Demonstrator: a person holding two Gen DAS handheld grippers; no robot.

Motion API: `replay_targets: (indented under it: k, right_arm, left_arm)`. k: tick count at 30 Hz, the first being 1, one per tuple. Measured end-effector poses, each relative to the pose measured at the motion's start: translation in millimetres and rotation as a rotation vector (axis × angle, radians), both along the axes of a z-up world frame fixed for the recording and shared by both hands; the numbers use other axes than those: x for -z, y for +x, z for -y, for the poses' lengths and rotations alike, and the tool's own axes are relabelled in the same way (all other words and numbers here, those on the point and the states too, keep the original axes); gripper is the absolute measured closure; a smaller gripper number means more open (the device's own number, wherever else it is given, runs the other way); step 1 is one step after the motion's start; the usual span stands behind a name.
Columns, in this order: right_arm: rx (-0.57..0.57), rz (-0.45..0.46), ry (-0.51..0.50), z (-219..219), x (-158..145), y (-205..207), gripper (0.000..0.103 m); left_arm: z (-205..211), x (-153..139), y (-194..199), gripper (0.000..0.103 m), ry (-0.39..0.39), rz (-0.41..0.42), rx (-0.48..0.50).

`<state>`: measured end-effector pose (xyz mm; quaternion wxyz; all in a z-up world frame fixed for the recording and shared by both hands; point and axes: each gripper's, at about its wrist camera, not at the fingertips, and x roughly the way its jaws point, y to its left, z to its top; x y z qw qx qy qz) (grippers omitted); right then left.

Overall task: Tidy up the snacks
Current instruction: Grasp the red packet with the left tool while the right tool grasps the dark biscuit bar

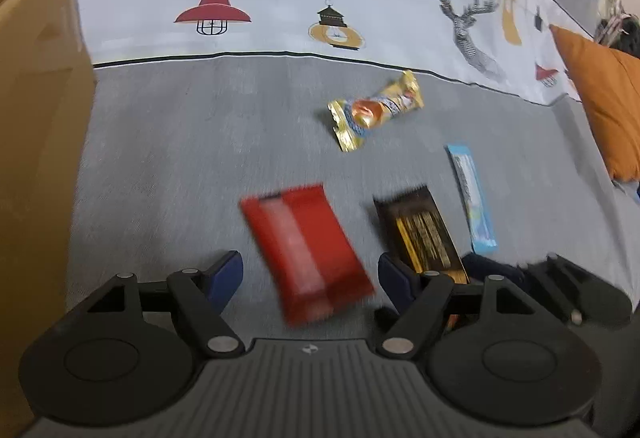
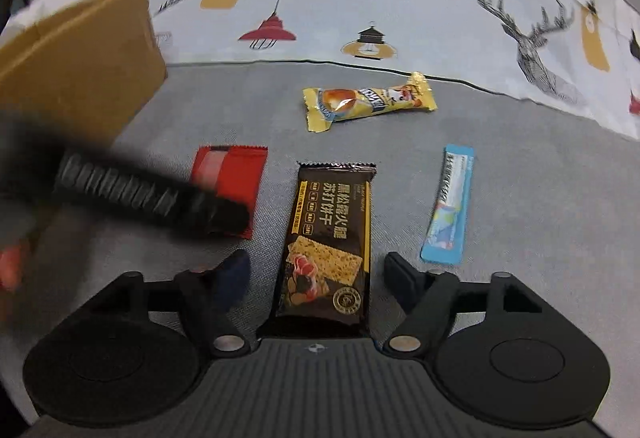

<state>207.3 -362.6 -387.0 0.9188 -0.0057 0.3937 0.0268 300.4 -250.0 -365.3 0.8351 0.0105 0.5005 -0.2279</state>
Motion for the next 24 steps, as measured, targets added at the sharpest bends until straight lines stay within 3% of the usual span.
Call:
replay_targets:
  k: [1, 2, 3, 5, 7, 8, 16, 19, 22, 24]
  right_arm:
    - [-0.001, 0.001, 0.002, 1, 1, 3, 0.023]
    - [0.005, 0.003, 0.016, 5, 1, 5, 0.023]
    - [0.019, 0.008, 0.028, 9, 0, 7, 0.034]
    - [0.061, 0.021, 0.037, 18, -3, 8, 0.062]
    - [0.099, 0.021, 0.087, 33, -5, 9, 0.062]
    - [0.12, 0.025, 0.114, 40, -6, 8, 0.062]
    - [0.167, 0.053, 0.195, 62, -11, 3, 0.062]
    - [0.164, 0.068, 0.227, 65, -18, 0, 0.062]
    - [0.145, 0.103, 0.248, 66, -34, -4, 0.062]
    - [0.144, 0.125, 0.251, 65, -44, -10, 0.062]
  left_arm:
    - [6, 1, 4, 0.025, 0.016, 0.013, 0.009]
    - [12, 2, 5, 0.039, 0.048, 0.046, 0.024]
    - [21, 3, 3, 0.052, 0.105, 0.093, 0.052]
    - [26, 2, 1, 0.063, 0.124, 0.12, 0.092]
    - [21, 0, -1, 0.09, 0.084, 0.086, 0.096]
    - [17, -1, -2, 0.093, 0.07, 0.068, 0.089]
    - [-15, -14, -18, 0.095, 0.034, 0.032, 0.027]
    - [-23, -33, -22, 0.095, 0.016, 0.039, 0.021]
    - [-31, -56, -23, 0.095, -0.021, -0.006, 0.011]
    - [-35, -76, -30, 0.095, -0.014, 0.015, 0.026]
